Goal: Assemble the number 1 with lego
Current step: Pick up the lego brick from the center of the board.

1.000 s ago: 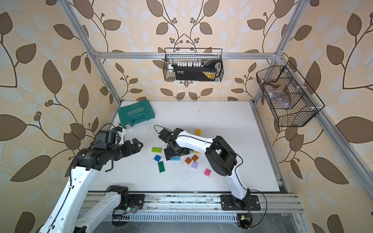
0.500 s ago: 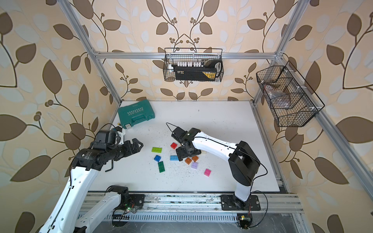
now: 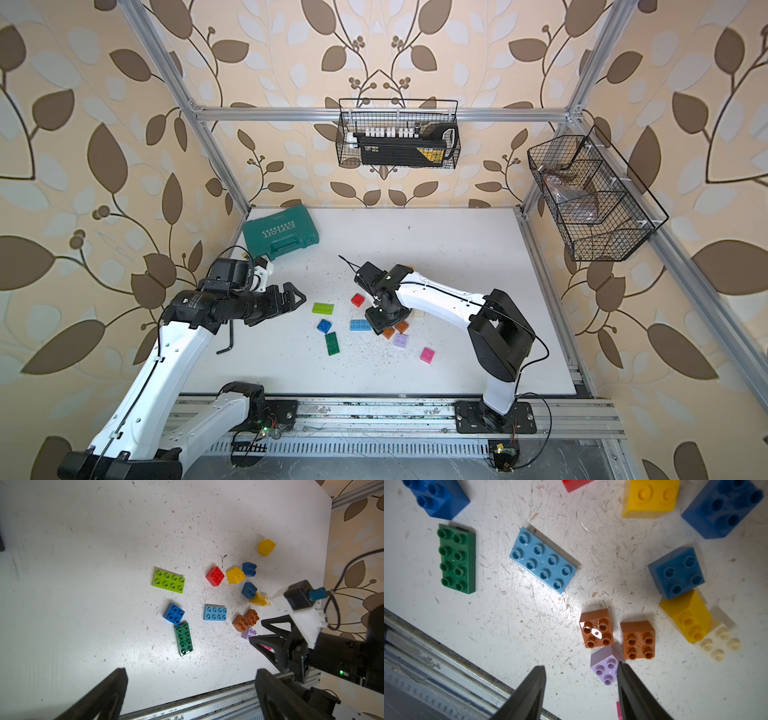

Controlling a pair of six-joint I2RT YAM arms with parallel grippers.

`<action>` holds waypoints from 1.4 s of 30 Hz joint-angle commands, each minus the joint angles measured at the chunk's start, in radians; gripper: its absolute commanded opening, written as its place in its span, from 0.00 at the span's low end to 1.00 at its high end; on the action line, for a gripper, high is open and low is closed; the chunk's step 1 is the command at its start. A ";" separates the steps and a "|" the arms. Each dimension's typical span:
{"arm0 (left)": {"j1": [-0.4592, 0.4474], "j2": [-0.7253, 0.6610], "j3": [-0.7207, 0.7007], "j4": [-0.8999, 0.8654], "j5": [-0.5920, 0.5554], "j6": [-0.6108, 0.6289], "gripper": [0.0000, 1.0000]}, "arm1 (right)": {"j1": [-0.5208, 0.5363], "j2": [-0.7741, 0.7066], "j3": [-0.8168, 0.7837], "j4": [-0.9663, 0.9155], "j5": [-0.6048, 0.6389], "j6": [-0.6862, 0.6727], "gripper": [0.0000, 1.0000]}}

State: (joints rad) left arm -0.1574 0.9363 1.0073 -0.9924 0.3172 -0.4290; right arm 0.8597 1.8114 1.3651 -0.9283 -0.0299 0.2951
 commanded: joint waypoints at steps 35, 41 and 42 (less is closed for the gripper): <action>0.009 -0.002 -0.021 0.046 0.025 0.010 0.99 | 0.024 0.126 0.112 -0.071 0.083 -0.037 0.53; 0.009 -0.004 -0.021 0.047 0.025 0.011 0.99 | -0.002 0.165 0.093 -0.053 0.089 -0.067 0.56; 0.010 -0.002 -0.021 0.047 0.026 0.011 0.99 | -0.007 0.170 0.091 -0.050 0.085 -0.073 0.57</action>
State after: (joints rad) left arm -0.1562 0.9428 0.9924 -0.9585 0.3244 -0.4267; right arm 0.8677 1.9480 1.4578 -0.9703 0.0486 0.2413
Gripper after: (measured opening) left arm 0.988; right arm 0.563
